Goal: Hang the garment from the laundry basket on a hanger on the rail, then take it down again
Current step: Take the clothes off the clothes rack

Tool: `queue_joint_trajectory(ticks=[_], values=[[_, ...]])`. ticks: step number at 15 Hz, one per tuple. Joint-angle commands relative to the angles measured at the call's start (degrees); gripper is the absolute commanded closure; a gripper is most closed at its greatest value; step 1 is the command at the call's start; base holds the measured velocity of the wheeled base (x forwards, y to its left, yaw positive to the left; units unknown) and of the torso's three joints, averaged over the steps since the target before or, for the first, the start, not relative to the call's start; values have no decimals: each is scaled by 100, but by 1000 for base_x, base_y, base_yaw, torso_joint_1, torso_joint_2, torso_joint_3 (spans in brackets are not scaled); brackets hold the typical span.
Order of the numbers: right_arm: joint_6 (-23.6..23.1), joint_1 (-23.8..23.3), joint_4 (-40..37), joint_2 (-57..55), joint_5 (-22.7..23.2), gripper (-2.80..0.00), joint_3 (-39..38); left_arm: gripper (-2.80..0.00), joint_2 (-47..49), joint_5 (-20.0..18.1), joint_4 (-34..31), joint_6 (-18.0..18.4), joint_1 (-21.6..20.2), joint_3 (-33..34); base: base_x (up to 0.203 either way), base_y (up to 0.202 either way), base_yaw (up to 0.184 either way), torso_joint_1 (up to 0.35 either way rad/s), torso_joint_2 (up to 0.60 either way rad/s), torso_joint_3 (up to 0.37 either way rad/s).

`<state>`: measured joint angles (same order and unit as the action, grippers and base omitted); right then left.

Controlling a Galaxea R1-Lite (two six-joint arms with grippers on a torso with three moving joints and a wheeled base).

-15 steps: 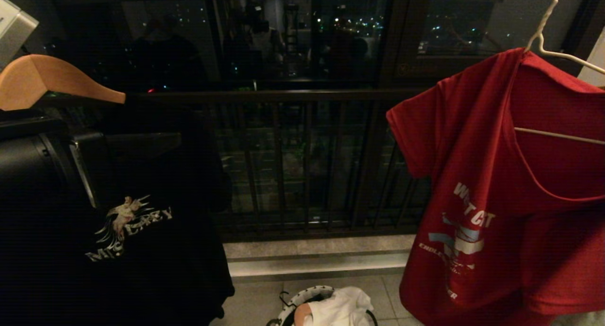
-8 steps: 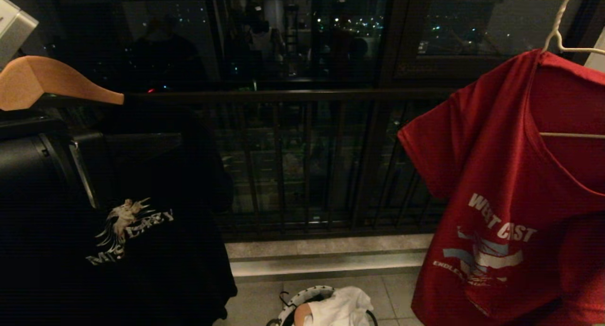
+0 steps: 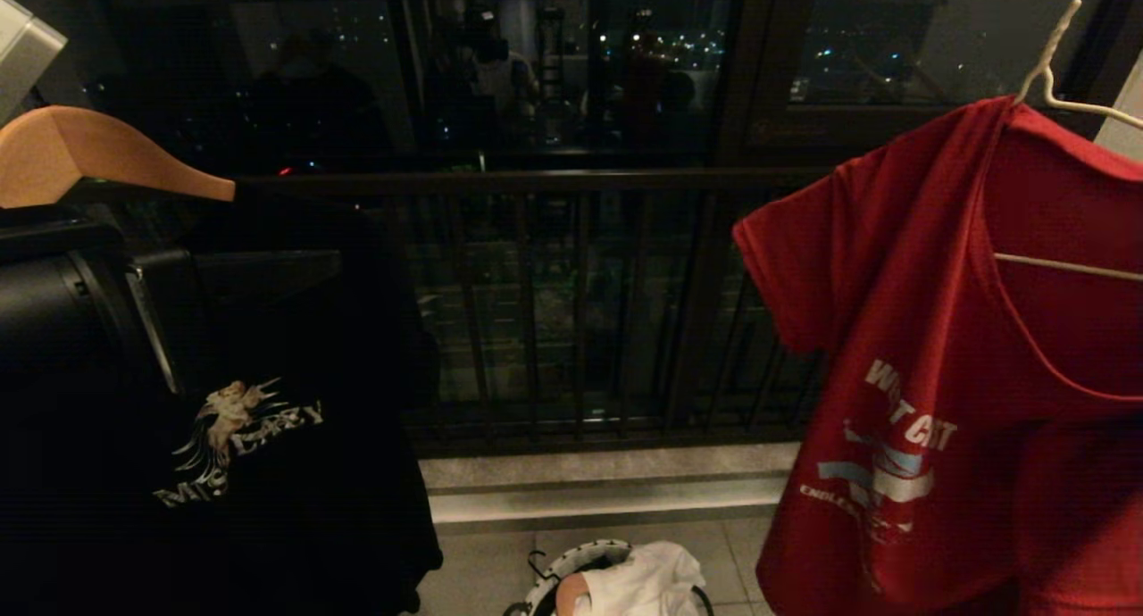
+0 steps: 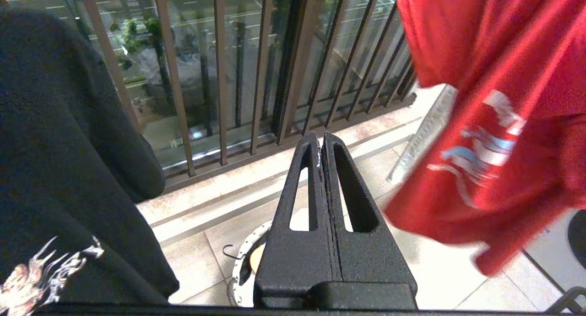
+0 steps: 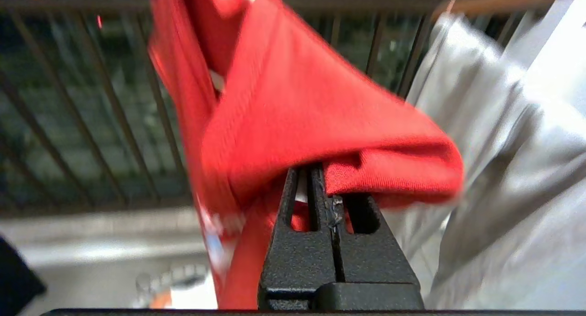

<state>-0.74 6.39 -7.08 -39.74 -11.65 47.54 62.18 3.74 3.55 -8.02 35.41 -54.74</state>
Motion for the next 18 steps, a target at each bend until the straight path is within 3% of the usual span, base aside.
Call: queue_joint_trajectory(ticks=[1, 2, 3, 9, 12, 13, 16, 18], values=[[-5, 3, -2, 2, 19, 0, -317, 0, 22, 4, 6, -6, 1, 7, 0, 0, 0, 0, 0, 0], [-5, 3, -4, 0, 56, 0, -387, 0, 32, 4, 6, -6, 1, 7, 0, 0, 0, 0, 0, 0], [-5, 3, -10, 1, 127, -280, -443, 0, 39, -3, 6, -6, 1, 7, 0, 0, 0, 0, 0, 0], [-5, 3, -30, -80, 303, -280, -916, 0, 203, -5, 6, -15, 1, 43, 0, 0, 0, 0, 0, 0], [-26, 11, -8, -75, 373, -280, -778, 0, 409, -5, 32, -32, 2, 70, 0, 0, 0, 0, 0, 0], [-35, 7, -13, -154, 440, -280, -557, 0, 495, -5, 219, -39, 1, 130, 0, 0, 0, 0, 0, 0], [-251, 3, -28, -771, 501, -280, 95, 0, 894, 16, 1584, -12, 1, 531, 0, 0, 0, 0, 0, 0], [-345, 11, -115, -1030, 547, -280, 410, 0, 1004, 19, 1755, -2, 1, 568, 0, 0, 0, 0, 0, 0]])
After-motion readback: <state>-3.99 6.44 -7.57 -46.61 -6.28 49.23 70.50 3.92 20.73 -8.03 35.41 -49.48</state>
